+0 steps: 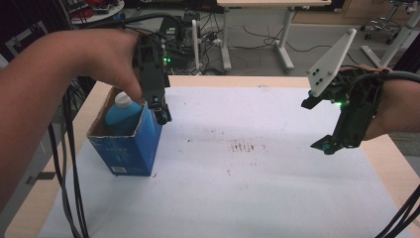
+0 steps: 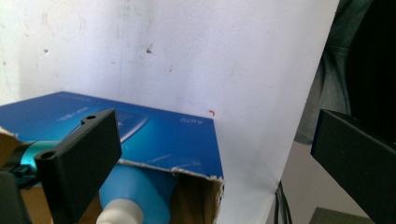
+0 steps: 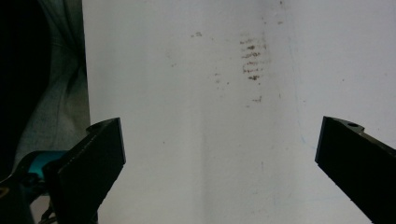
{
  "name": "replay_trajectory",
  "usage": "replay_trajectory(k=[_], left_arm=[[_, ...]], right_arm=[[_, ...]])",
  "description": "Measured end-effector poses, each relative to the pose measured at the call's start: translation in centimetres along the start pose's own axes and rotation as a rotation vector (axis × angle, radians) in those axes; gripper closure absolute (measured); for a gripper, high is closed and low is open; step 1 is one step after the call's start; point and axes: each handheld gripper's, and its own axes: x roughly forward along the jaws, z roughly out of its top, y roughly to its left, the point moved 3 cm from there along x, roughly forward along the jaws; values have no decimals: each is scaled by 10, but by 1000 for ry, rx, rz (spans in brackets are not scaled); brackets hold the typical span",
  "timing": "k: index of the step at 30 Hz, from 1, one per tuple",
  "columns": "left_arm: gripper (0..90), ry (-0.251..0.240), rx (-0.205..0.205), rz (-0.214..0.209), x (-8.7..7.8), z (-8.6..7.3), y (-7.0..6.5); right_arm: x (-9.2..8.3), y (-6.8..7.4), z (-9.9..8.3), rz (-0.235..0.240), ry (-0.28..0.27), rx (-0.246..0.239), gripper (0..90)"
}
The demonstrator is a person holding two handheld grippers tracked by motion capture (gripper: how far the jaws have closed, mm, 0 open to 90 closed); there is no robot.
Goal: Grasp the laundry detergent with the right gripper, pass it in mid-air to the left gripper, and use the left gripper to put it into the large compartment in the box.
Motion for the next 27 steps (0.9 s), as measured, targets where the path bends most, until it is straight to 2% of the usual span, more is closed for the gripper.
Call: replay_trajectory(k=[5, 12, 17, 27], left_arm=[[17, 8, 17, -3, 4, 4, -2], [17, 32, 51, -17, 15, 8, -3], [17, 51, 65, -21, 21, 12, -2], [17, 49, 80, -30, 25, 17, -3]], right_arm=[[-2, 0, -2, 7, 18, -4, 6], [-1, -1, -3, 9, 78, -12, 6], [0, -3, -2, 10, 86, -26, 7], [-2, -6, 0, 4, 85, -30, 7]])
